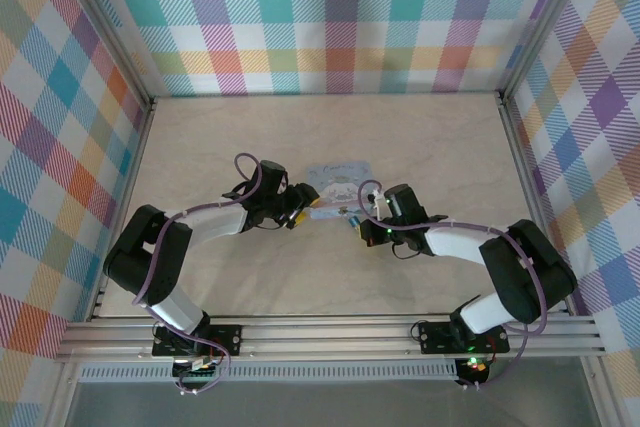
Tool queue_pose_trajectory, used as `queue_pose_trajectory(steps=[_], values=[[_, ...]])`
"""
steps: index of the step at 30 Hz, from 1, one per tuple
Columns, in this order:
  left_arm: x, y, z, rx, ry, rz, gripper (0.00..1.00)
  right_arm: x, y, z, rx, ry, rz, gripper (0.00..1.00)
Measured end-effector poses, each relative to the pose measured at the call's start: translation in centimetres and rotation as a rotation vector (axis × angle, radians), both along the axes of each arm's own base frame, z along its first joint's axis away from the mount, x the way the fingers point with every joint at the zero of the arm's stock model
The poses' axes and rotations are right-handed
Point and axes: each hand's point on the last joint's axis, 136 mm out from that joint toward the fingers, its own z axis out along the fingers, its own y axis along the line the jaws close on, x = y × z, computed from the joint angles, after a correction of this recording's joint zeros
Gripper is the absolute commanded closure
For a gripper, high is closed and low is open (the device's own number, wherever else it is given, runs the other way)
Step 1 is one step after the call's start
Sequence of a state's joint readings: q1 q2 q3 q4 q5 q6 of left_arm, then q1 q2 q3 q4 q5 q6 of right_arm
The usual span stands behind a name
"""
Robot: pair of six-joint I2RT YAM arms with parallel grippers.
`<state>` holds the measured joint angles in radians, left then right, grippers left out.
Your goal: Unlock the padlock with the key
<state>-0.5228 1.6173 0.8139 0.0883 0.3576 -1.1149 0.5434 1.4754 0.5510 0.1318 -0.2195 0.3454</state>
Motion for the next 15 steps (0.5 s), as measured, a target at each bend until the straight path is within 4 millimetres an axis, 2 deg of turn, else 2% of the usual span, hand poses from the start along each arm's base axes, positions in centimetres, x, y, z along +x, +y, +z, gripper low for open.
queue_pose_trajectory(steps=[9, 15], values=[[0.1, 0.2, 0.1, 0.007, -0.004, 0.008, 0.37, 0.0, -0.3, -0.1, 0.006, 0.015, -0.015, 0.84], [0.4, 1.1, 2.2, 0.010, -0.046, 0.024, 0.35, 0.0, -0.8, 0.4, 0.005, 0.005, -0.026, 0.74]])
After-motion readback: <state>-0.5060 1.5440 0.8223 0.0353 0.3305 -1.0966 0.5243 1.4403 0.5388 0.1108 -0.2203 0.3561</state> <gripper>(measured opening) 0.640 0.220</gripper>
